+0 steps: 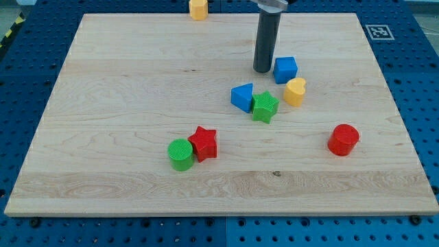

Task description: Move the blue cube towards the centre right of the board

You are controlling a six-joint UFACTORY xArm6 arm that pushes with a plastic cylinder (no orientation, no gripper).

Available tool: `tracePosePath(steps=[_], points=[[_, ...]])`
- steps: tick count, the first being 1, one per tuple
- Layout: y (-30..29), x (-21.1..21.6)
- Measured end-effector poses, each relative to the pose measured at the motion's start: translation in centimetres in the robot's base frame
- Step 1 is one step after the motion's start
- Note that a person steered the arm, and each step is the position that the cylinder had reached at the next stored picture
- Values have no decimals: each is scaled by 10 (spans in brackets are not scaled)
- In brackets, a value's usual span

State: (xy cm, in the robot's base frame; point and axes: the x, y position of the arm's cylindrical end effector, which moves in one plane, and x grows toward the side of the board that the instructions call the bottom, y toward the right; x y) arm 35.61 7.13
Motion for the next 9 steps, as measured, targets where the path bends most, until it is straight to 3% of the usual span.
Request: tracePosePath(steps=[9], points=[[38,5]])
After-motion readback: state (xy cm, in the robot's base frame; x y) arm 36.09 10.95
